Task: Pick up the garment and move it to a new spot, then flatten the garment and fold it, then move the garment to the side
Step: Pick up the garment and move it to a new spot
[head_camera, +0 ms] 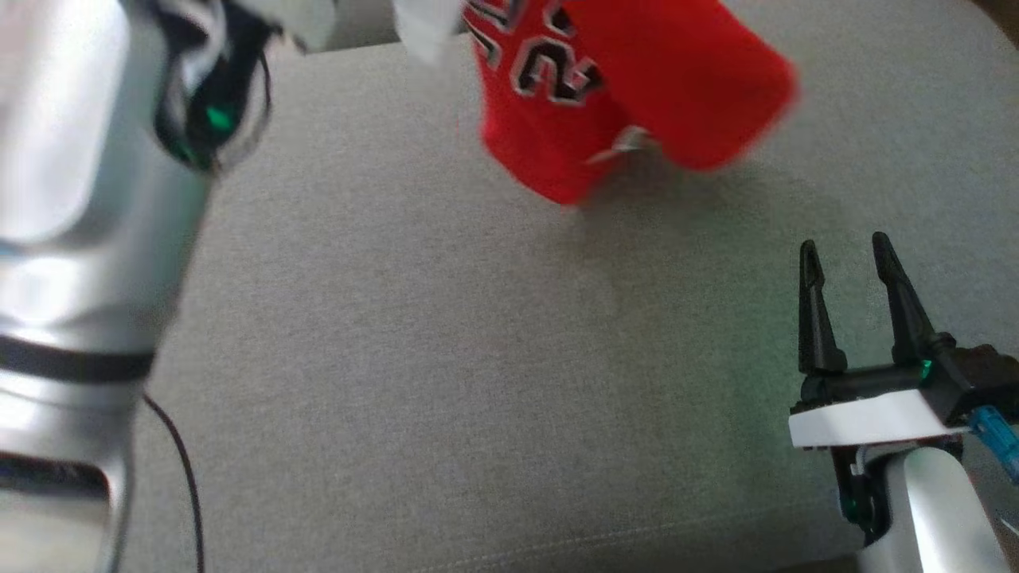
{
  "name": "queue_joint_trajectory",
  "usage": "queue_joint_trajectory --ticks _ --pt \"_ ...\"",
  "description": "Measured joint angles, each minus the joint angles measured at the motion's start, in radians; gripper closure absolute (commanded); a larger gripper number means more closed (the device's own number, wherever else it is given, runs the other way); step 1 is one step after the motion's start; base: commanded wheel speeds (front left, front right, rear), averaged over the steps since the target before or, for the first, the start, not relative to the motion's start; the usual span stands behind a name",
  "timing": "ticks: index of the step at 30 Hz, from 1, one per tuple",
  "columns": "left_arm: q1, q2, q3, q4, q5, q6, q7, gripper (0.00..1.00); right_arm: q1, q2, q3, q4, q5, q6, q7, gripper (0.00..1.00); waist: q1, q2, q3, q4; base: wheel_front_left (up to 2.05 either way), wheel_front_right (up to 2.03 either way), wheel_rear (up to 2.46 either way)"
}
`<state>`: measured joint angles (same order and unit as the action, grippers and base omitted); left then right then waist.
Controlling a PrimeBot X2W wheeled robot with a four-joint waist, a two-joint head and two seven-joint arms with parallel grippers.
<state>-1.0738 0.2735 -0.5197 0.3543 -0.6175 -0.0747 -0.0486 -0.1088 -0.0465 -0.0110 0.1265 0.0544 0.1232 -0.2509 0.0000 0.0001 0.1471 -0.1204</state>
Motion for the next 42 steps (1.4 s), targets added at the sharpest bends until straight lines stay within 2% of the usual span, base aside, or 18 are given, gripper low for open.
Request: queue_joint_trajectory --ticks 9,16,20,21,22,23,28,33,38,42 --pt "0.315 -0.031 0.021 0.32 -0.079 0.035 -0.117 1.0 -0.013 0.0 0.0 -0.002 0.01 0.0 0.0 0.0 0.0001 0.0 0.066 -0.028 0.0 0.0 0.0" --pt "0.343 -0.065 0.058 0.506 -0.08 0.087 -0.184 1.0 -0.036 0.0 0.001 -0.004 0.01 0.0 0.0 0.0 0.0002 0.0 0.104 -0.032 0.0 0.0 0.0" --pt "0.343 -0.097 0.072 0.556 -0.08 0.092 -0.195 0.98 -0.037 0.0 0.002 -0.004 0.009 0.0 0.0 0.0 0.0001 0.0 0.109 -0.022 0.0 0.0 0.0" --pt "0.343 -0.104 0.075 0.563 -0.078 0.092 -0.2 0.74 -0.039 0.0 0.002 -0.003 0.008 0.0 0.0 0.0 0.0001 0.0 0.11 -0.019 0.0 0.0 0.0" --pt "0.343 -0.111 0.077 0.568 -0.074 0.092 -0.2 0.45 -0.042 0.0 0.003 -0.003 0.008 0.0 0.0 0.0 0.0001 0.0 0.109 -0.016 0.0 0.0 0.0" --pt "0.344 -0.118 0.08 0.573 -0.068 0.092 -0.201 0.0 -0.044 0.0 0.004 -0.003 0.008 0.0 0.0 0.0 0.0001 0.0 0.109 -0.013 0.0 0.0 0.0" --pt "0.363 -0.132 0.121 0.521 -0.025 0.092 -0.201 0.0 -0.045 0.0 0.005 0.0 0.007 0.0 0.0 0.0 0.0001 0.0 0.103 0.004 0.0 0.0 0.0" --pt "0.428 -0.145 0.191 0.391 0.059 0.091 -0.201 0.0 -0.045 0.0 0.001 0.001 -0.002 0.0 0.0 0.0 0.0 0.0 0.084 0.026 0.0 0.0 0.0" --pt "0.537 -0.176 0.232 0.247 0.16 0.066 -0.201 0.0 -0.04 0.0 -0.005 0.014 -0.013 0.0 0.0 0.0 0.0 0.0 0.046 0.053 0.0 0.0 0.0" --pt "0.662 -0.193 0.277 0.164 0.199 0.047 -0.201 0.0 -0.02 0.0 -0.003 0.025 -0.017 0.0 0.0 0.0 -0.0001 0.0 0.005 0.074 0.0 0.0 0.0"
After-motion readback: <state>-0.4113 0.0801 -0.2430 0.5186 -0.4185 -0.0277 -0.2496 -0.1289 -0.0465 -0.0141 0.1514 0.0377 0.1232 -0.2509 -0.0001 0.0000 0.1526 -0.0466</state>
